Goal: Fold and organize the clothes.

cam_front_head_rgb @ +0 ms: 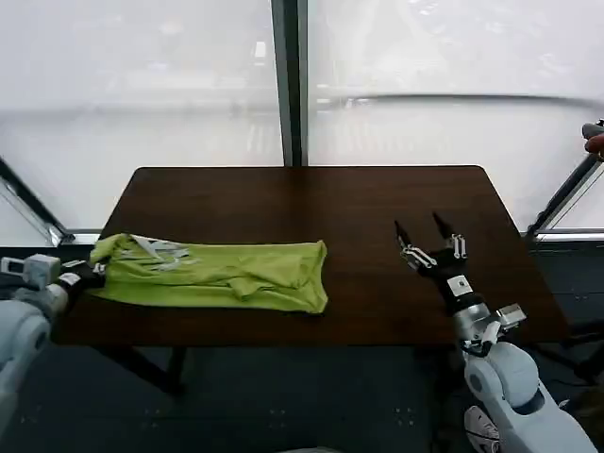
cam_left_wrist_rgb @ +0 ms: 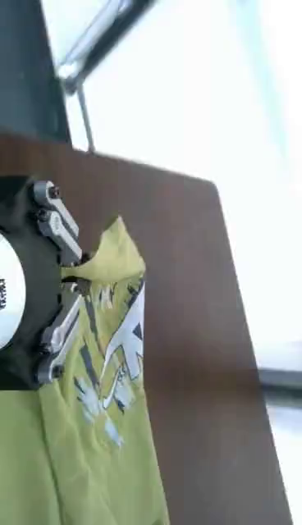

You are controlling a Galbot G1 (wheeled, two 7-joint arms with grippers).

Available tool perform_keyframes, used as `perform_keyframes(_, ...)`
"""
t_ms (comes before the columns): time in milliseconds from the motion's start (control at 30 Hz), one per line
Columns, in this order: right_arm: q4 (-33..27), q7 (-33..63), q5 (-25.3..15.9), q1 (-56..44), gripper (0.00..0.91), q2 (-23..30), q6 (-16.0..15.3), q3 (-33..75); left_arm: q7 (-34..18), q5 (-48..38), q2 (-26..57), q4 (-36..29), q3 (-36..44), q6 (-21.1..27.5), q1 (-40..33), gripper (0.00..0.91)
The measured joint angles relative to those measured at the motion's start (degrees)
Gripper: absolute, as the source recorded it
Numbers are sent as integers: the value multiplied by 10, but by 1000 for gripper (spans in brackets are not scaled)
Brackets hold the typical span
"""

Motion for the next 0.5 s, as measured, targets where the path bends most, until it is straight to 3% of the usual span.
perform_keyframes(233,9,7,-11,-9,878,12,-5,4,-64,-149,-31,-44,-12,0,-5,0)
perform_keyframes(500,27,11,-19,-48,878,28,-11,34,-126,-284,-111,-93,56,-1,-45,0)
